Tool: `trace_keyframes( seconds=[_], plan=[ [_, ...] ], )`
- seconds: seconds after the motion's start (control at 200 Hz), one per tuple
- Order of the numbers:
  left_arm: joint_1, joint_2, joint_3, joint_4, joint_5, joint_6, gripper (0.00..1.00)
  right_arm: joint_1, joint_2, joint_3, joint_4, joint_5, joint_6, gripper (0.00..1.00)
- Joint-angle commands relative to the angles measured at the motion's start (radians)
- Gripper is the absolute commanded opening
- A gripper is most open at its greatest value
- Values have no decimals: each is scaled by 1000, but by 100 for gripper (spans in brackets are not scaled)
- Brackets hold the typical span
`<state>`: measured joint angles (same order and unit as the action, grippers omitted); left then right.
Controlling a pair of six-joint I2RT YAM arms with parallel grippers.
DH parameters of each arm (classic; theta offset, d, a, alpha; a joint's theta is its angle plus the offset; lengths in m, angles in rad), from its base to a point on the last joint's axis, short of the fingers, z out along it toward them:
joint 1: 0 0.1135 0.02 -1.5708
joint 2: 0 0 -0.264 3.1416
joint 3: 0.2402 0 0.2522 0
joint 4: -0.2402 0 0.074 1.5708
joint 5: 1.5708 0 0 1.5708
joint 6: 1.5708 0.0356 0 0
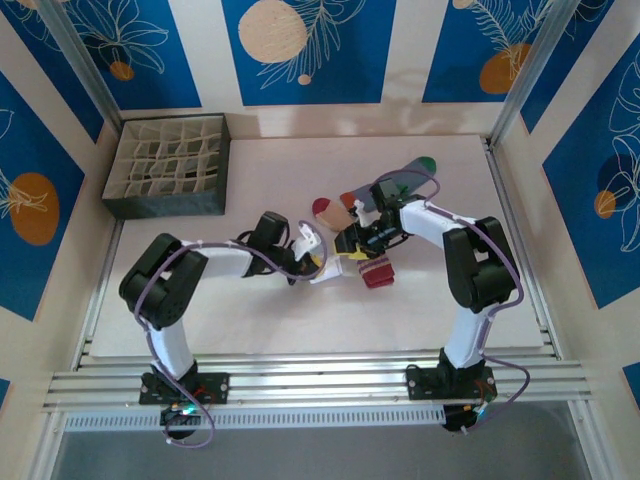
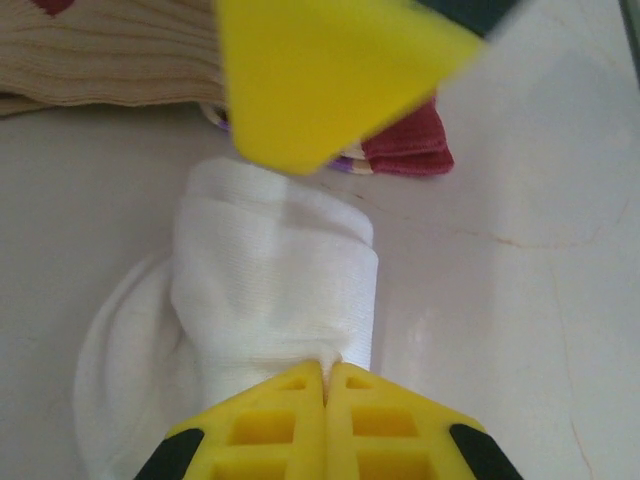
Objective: Roll the socks
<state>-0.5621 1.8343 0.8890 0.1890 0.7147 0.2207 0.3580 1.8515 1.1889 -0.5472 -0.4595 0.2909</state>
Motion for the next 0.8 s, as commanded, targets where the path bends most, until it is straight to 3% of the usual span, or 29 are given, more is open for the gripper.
trace_keyframes(
  seconds=[0.0, 0.23, 0.325, 0.535, 0.795],
  plan=[
    [33, 75, 44, -109, 40, -103, 0, 18, 35, 6, 29, -44, 14, 57],
    [66, 156, 94, -140, -10, -196, 0, 47, 113, 56, 9, -3, 17, 56],
    [67, 159, 90, -128, -21, -199, 0, 52, 152, 90, -25, 32, 23, 51],
    [58, 98, 37, -63, -27, -123, 18, 68, 235, 162, -121, 101, 34, 28],
    [-12, -122, -116, 78, -160, 108, 37, 78, 267, 194, -198, 139, 17, 23]
  ],
)
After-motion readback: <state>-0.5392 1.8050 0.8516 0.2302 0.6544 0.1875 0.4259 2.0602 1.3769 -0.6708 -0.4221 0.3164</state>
